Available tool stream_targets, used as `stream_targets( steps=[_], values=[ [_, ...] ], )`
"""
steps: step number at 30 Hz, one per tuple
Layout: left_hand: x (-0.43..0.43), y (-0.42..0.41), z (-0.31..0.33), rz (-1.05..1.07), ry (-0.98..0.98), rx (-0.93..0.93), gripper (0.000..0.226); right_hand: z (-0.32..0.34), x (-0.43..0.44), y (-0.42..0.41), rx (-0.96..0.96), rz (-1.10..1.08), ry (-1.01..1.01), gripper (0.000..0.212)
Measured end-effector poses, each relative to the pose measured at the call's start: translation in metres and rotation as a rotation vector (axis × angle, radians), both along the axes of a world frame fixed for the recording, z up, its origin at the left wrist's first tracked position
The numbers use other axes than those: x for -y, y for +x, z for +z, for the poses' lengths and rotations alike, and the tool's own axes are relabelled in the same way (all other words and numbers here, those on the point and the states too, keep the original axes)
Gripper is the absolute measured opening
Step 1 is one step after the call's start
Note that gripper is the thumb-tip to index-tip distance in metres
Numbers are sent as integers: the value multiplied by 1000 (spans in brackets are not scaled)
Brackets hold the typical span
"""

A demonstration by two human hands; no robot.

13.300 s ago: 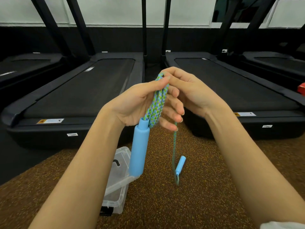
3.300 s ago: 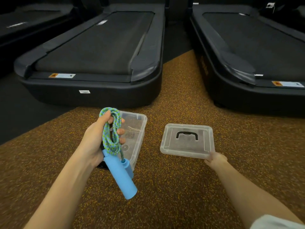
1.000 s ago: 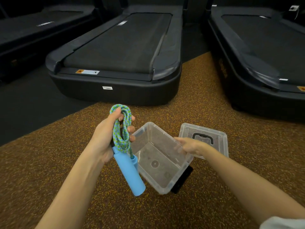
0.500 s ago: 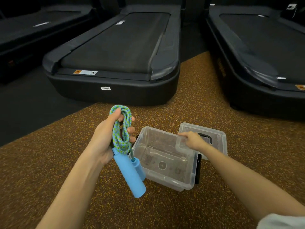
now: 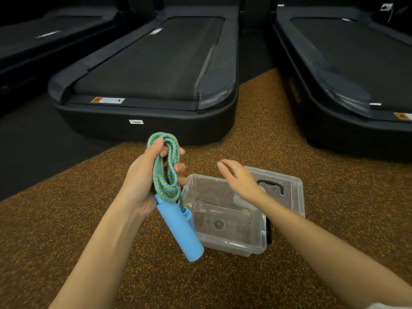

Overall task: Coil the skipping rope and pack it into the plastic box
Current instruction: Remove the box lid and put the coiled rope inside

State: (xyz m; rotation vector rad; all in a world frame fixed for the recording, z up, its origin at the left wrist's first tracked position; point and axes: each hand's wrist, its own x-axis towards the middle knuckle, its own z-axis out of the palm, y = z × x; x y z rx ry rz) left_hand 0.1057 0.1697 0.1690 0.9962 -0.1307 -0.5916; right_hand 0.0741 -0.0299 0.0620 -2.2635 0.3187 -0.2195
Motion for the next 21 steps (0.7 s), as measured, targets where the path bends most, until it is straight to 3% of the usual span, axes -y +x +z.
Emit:
stream_targets(
  steps=[2,5,8,12,15,19,21],
  values=[
    [7,2,4,8,-28,11,41,18,-23,-1,8,93,207,63],
    [16,10,6,29,-41,34,36,31,-47,-4,-12,281,476,112],
    [28,20,9,44,-52,61,37,43,-58,-12,-29,460,661,109],
    [45,29,11,69,-59,61,38,43,-59,-15,-22,517,747,109],
    [56,29,10,118,-26,72,47,36,-51,-14,-22,496,671,99],
    [62,28,-2,146,-65,34,41,17,-39,-16,-70,427,481,68],
    [63,28,-14,145,-41,23,53,5,-31,-16,-103,386,362,57]
  ],
)
